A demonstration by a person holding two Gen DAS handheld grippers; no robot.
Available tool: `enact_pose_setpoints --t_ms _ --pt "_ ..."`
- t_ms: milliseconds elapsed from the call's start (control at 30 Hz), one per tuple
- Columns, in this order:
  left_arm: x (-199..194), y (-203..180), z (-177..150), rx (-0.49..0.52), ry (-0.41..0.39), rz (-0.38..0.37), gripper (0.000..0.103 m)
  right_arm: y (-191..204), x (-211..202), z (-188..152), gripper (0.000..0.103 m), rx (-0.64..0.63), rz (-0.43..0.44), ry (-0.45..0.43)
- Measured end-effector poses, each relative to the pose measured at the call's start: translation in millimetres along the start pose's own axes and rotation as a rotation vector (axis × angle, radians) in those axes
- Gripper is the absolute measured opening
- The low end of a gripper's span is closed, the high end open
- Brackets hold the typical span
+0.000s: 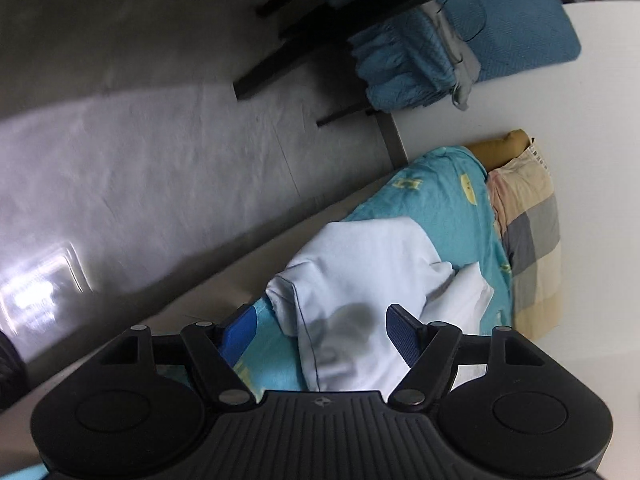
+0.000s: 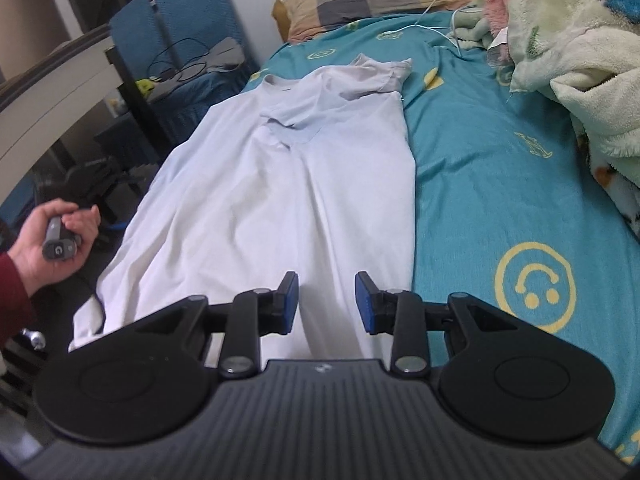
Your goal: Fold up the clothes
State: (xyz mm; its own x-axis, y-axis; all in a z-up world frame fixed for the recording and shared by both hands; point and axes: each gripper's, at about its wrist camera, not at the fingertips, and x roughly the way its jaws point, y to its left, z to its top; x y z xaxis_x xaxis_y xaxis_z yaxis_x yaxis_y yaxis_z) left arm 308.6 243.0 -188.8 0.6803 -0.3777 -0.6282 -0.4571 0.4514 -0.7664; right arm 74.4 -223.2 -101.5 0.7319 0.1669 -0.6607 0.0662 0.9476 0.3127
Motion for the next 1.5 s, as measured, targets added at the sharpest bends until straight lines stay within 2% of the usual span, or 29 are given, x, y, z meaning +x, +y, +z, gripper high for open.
enact_pose_setpoints --t_ms 133,200,267,333,367,400,433,533,667,733,833,900,1000,1100,1200,1233,1267,1333,1367,1467,1500 --pt "22 6 6 -0.044 -0.016 -0.009 0.077 4 16 2 0.035 0.005 -0.010 0.009" --pt "33 5 10 -0.041 -0.023 0.001 0.073 4 23 2 0.035 0.026 -0.007 0.008" --pt "39 -2 13 0.019 -0.037 0.040 0.060 4 29 -1 0.035 0.037 -0.007 0.019" --pt "41 -15 14 0.106 -0.078 0.056 0.033 4 32 -2 0.035 0.037 -0.008 0.026" --pt "40 -23 13 0.149 -0.096 0.061 0.025 4 32 -2 0.035 0.041 -0.007 0.024" --pt "38 -31 12 0.192 -0.112 0.066 0.006 3 32 -2 0.035 0.044 -0.005 0.022" --pt "35 -39 11 0.234 -0.128 0.071 0.004 3 31 -2 0.035 0.049 -0.007 0.019" --pt "20 -77 0 0.407 -0.191 0.076 0.003 0 27 -1 0.035 0.064 -0.011 0.007" --pt "4 -142 -37 0.776 -0.339 0.206 0.003 -6 23 -5 0.035 0.085 -0.012 0.010" --pt "0 -171 -57 0.889 -0.357 0.218 0.003 -8 20 -3 0.035 0.108 -0.001 0.003" --pt "-3 -216 -99 1.070 -0.386 0.198 0.002 -10 13 1 0.035 0.114 0.002 -0.026" --pt "-3 -245 -140 1.213 -0.399 0.174 0.002 -13 9 3 0.035 0.123 -0.005 -0.041" --pt "12 -276 -207 1.368 -0.357 0.118 0.003 -21 4 5 0.035 0.145 -0.019 -0.058" --pt "43 -287 -265 1.416 -0.266 0.068 0.003 -24 -3 7 0.035 0.119 -0.077 -0.092" --pt "79 -281 -306 1.414 -0.177 0.081 0.005 -33 -6 7 0.035 0.147 -0.067 -0.105" --pt "91 -278 -315 1.404 -0.151 0.093 0.011 -36 -6 7 0.035 0.155 -0.066 -0.108" --pt "102 -274 -321 1.382 -0.123 0.105 0.014 -38 -5 7 0.035 0.161 -0.070 -0.107" --pt "110 -262 -321 1.326 -0.067 0.131 0.028 -43 -4 8 0.035 0.186 -0.065 -0.115" --pt "109 -256 -320 1.301 -0.045 0.135 0.030 -43 -4 9 0.035 0.191 -0.064 -0.121" --pt "87 -250 -313 1.288 -0.054 0.110 0.041 -45 -5 11 0.035 0.201 -0.061 -0.138" --pt "71 -246 -312 1.295 -0.073 0.108 0.051 -45 -6 12 0.035 0.200 -0.062 -0.144"
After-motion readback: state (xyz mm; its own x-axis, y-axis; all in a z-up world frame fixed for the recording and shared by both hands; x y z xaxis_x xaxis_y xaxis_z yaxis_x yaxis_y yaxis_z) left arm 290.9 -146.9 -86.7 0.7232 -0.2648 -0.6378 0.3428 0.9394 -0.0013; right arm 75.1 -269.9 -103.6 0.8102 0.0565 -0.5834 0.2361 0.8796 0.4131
